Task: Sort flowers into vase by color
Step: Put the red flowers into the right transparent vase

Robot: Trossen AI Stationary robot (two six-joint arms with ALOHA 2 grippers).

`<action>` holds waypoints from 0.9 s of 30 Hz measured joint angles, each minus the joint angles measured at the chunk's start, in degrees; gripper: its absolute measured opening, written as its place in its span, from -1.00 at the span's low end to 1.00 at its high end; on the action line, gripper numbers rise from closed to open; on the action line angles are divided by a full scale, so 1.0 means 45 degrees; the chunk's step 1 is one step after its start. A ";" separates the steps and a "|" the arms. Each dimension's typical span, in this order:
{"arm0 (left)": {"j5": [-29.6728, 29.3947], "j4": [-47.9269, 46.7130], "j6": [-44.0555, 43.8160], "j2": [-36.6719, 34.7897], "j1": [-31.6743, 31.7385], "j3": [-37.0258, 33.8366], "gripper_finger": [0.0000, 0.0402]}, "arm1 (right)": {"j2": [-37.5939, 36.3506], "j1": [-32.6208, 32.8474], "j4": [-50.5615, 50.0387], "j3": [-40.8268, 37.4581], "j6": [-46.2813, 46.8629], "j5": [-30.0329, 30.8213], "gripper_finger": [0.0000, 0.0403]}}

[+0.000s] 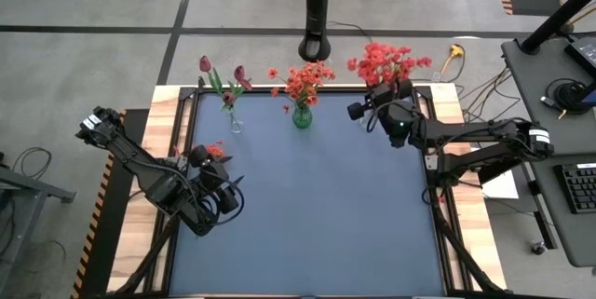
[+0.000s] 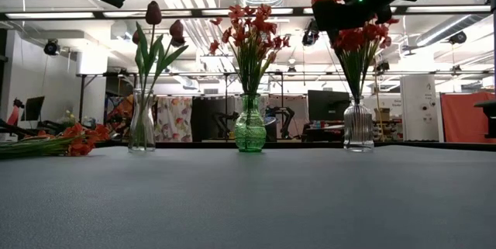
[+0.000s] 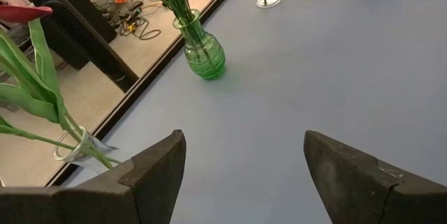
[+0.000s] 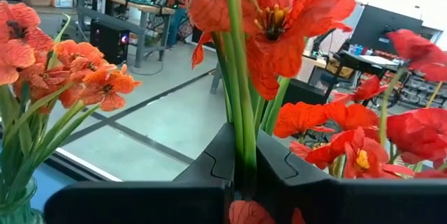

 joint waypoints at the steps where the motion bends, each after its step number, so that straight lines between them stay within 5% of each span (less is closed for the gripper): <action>1: 0.0000 -0.0002 0.0000 0.0000 0.0002 0.0000 0.35 | -0.0009 0.0000 0.0001 0.0002 0.0049 0.0013 -0.93; 27: 0.0003 -0.0056 0.0003 -0.0005 -0.0001 -0.0001 0.35 | -0.0126 -0.0034 -0.0652 0.0481 0.0287 0.0048 -0.94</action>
